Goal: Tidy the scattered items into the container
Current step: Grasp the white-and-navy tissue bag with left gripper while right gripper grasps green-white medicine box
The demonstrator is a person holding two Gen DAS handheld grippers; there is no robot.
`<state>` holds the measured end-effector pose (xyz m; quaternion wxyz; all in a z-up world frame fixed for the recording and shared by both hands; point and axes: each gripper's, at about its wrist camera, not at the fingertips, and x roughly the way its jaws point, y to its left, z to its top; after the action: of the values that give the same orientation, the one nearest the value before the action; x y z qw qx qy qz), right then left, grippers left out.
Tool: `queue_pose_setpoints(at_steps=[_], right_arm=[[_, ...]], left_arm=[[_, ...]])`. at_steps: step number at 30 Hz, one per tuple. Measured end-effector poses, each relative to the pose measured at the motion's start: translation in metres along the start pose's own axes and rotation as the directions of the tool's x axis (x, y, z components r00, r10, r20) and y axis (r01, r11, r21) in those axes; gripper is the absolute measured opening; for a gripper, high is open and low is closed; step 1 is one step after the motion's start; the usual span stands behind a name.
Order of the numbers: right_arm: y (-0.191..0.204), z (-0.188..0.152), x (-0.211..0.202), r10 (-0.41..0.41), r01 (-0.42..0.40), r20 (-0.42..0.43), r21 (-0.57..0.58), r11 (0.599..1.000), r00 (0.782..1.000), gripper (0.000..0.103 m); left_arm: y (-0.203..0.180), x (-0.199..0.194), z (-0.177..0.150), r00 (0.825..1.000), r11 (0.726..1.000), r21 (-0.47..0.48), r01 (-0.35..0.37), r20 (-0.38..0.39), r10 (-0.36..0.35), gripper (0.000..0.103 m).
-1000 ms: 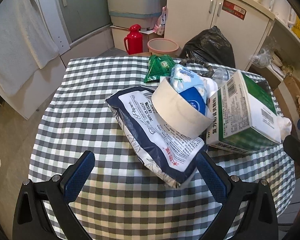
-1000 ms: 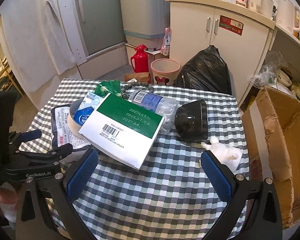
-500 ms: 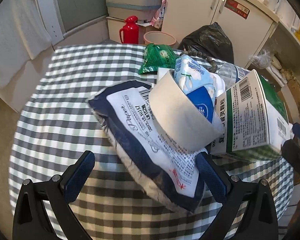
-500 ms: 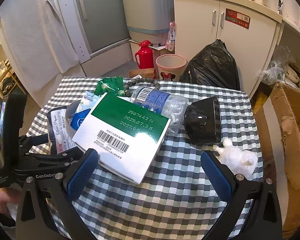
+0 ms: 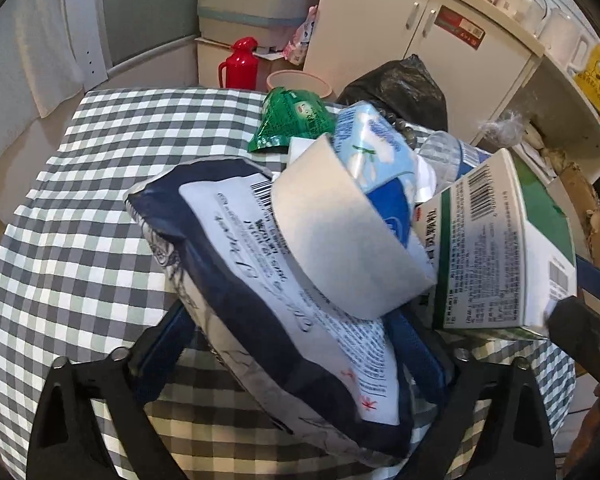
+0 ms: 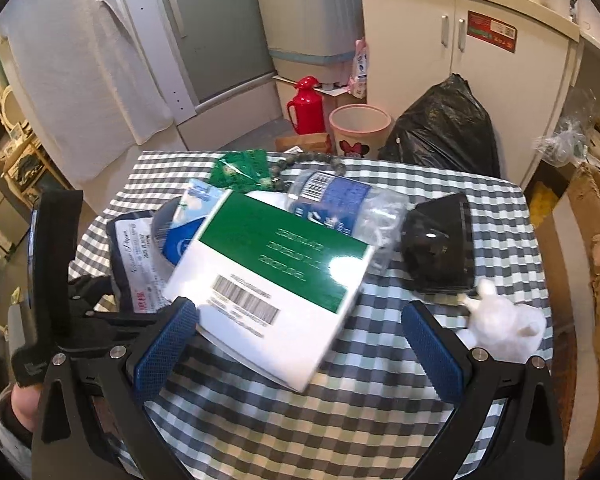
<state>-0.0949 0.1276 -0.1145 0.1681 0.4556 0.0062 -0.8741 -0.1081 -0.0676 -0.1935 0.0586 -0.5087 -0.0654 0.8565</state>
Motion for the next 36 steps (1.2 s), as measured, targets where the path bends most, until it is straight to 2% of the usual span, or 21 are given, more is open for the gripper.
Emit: queue_pose_setpoints(at_steps=[4,12,22,29,36], right_arm=[[0.009,0.004,0.005,0.001,-0.001,0.001,0.010,1.000,1.000,0.103],[0.021,0.016,0.023,0.008,-0.006,-0.037,0.069,0.998,0.999,0.103],[0.022,0.020,0.041,-0.059,0.065,-0.076,0.086,0.994,0.995,0.103],[0.021,0.011,0.063,-0.109,0.119,-0.131,0.075,0.990,0.985,0.103],[0.016,0.006,0.054,-0.150,0.157,-0.098,0.058,0.986,0.984,0.096]], left_arm=[[0.001,-0.007,-0.002,0.999,0.999,0.006,0.037,0.016,-0.037,0.072],[0.013,-0.020,-0.008,0.996,0.997,0.001,0.078,0.042,-0.078,0.046],[0.022,-0.035,-0.010,0.995,0.998,0.005,0.062,0.080,-0.062,0.028],[0.027,-0.048,-0.009,0.994,0.999,0.003,0.040,0.106,-0.040,0.026],[0.029,-0.065,-0.009,0.991,1.000,-0.001,0.011,0.134,-0.011,0.023]])
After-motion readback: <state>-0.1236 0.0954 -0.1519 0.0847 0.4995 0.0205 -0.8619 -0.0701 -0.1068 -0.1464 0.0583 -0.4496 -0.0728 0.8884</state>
